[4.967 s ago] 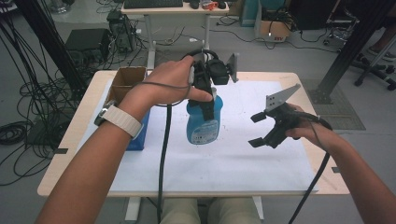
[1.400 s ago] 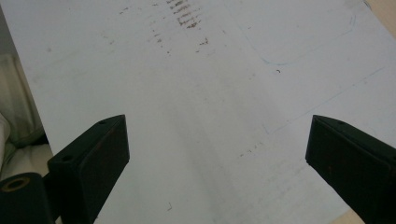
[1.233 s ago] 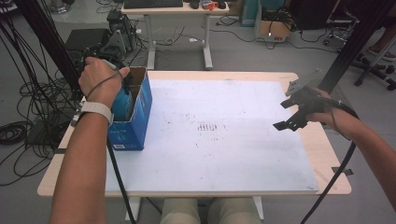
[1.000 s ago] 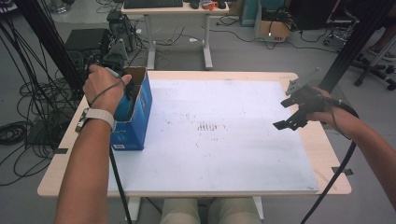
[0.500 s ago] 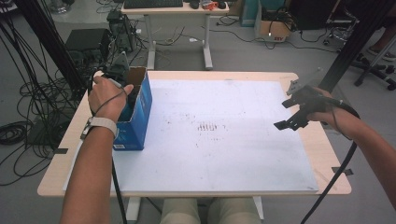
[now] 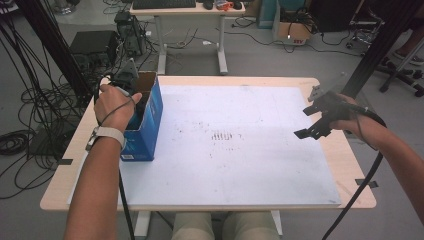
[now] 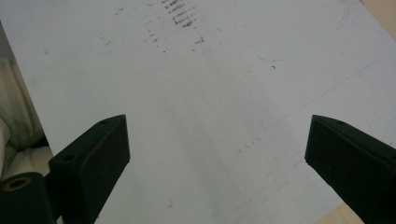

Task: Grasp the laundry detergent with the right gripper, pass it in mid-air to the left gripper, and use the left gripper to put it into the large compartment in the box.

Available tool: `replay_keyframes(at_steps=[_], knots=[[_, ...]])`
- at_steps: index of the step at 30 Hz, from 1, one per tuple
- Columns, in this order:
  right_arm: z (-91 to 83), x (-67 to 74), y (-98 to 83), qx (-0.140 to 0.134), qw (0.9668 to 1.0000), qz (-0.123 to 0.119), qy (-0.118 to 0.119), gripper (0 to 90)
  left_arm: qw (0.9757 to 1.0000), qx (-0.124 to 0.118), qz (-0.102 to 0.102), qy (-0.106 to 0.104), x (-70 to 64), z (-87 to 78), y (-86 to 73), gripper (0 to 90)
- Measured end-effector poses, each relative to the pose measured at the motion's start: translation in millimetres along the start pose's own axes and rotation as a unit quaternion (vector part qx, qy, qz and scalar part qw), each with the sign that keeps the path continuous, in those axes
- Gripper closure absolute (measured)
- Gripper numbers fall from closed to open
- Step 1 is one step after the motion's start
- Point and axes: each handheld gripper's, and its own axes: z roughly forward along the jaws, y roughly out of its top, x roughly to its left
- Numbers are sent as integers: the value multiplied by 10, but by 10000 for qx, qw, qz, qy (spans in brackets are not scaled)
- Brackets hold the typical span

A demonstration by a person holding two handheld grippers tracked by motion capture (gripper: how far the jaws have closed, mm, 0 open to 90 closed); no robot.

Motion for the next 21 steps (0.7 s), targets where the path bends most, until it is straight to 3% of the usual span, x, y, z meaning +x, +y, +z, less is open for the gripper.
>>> replay_keyframes(at_steps=[21], knots=[[-5, 20, 13, 43, 10000, -82, -31, 71, 10000, 23, -10, 12, -1, -2, -3, 373]])
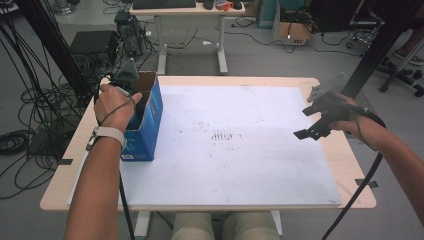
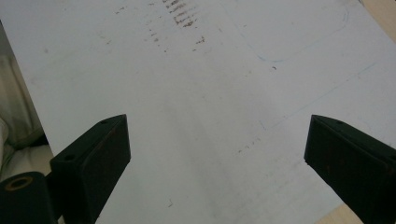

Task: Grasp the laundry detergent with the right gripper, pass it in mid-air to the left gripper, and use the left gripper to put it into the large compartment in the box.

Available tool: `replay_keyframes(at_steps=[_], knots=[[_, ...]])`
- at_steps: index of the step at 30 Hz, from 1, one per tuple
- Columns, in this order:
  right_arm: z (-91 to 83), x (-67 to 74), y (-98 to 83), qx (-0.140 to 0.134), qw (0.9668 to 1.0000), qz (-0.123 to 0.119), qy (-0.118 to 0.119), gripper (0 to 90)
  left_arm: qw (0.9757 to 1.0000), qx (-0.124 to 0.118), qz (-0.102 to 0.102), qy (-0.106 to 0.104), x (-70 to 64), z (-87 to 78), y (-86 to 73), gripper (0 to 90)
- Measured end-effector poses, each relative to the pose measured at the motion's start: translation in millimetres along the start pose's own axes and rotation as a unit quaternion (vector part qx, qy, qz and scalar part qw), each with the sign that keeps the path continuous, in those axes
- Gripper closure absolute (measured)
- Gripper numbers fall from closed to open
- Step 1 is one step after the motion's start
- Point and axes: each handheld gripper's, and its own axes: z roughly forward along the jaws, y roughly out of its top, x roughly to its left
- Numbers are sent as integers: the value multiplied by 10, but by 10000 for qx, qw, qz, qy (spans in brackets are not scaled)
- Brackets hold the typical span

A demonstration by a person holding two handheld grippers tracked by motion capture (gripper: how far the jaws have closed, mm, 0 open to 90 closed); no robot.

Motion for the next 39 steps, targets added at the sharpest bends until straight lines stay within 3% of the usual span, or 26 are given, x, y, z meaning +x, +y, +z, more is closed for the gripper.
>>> replay_keyframes(at_steps=[39], knots=[[-6, 7, 23, -58, 10000, -21, -11, 71, 10000, 15, -78, 0, 8, -5, -17, 373]])
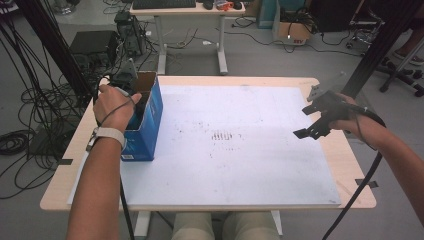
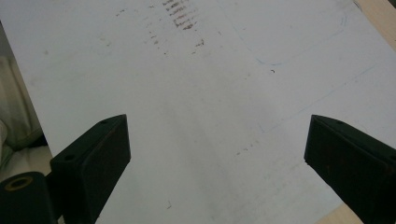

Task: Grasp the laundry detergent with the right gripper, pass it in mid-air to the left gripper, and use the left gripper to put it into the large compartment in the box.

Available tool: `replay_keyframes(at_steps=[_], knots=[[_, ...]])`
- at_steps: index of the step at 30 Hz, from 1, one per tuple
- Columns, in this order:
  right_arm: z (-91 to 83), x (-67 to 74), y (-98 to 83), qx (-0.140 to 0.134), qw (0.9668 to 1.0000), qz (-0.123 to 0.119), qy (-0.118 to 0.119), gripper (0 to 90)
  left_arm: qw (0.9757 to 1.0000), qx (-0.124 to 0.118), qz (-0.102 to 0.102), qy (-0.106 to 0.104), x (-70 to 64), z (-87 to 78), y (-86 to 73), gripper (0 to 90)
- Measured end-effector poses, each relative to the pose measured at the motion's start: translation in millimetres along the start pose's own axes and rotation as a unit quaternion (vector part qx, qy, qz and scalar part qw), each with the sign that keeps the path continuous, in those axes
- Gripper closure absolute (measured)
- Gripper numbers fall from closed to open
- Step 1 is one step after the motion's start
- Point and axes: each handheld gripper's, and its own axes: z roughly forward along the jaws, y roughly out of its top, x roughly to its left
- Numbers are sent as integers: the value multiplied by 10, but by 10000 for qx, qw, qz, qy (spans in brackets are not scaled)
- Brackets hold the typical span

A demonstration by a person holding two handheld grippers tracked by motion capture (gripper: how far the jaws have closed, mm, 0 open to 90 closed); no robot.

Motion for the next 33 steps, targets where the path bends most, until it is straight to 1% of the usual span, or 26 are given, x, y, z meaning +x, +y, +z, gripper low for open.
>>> replay_keyframes(at_steps=[16, 17, 22, 23, 25, 27, 29, 31, 33], knots=[[1, -2, -2, 21, 10000, -10, 5, 71, 10000, 8, 2, 4, -2, 0, 1, 373], [-4, -4, -1, 58, 10000, -27, -5, 71, 10000, 8, 0, 4, -2, 0, 1, 372], [1, -3, -4, 20, 10000, 1, -3, 71, 10000, 19, 18, 10, 2, -4, -1, 372], [1, -2, -3, 10, 10000, 1, -1, 71, 10000, -4, -5, 10, -3, 0, -3, 373], [2, 0, 0, 25, 10000, -10, 5, 71, 10000, -5, 44, 26, 4, -1, -1, 372], [3, 1, 1, 26, 10000, -11, 5, 71, 10000, -9, 6, 15, -4, 1, -2, 373], [4, 2, 1, 23, 10000, -14, 10, 71, 10000, -10, 29, 26, -4, 1, -4, 373], [4, 2, 1, 23, 10000, -15, 13, 71, 10000, -20, -5, 15, -5, 2, -3, 373], [4, 2, 1, 24, 10000, -14, 13, 71, 10000, -10, 2, 16, -4, 1, -2, 373]])
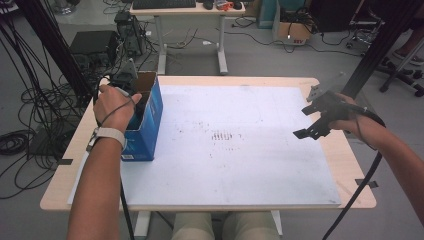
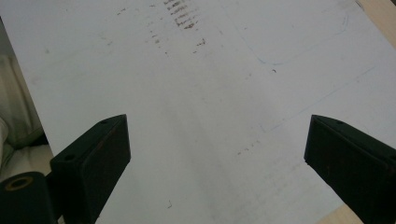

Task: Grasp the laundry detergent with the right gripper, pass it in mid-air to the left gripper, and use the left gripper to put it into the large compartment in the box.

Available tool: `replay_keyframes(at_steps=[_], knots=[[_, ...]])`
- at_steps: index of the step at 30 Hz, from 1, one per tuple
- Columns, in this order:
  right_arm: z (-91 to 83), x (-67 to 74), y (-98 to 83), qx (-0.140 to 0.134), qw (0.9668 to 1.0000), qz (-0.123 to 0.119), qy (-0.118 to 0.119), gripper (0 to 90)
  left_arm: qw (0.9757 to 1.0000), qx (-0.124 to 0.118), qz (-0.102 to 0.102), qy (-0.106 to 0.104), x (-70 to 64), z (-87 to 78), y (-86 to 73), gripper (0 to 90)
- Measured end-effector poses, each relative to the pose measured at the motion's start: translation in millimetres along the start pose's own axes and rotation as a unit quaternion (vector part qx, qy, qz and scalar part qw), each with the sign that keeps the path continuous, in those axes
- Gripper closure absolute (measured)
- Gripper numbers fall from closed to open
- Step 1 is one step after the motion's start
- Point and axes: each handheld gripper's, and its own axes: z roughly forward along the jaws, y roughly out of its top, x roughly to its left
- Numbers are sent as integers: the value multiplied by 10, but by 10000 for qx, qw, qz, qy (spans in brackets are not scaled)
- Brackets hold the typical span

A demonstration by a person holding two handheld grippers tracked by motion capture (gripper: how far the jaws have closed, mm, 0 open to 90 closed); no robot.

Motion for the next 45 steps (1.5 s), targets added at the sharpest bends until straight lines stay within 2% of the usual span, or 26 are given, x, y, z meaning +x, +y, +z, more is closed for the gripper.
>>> replay_keyframes(at_steps=[41, 42, 45], knots=[[60, 13, -8, 25, 10000, -29, 69, 71, 10000, -46, 24, -5, 16, 1, -20, 372], [48, 8, 2, 144, 9998, -88, 65, 71, 10000, -47, 22, -5, 16, 1, -20, 372], [47, 10, 1, 151, 9998, -85, 71, 71, 10000, -39, 0, -12, 17, 0, -16, 372]])
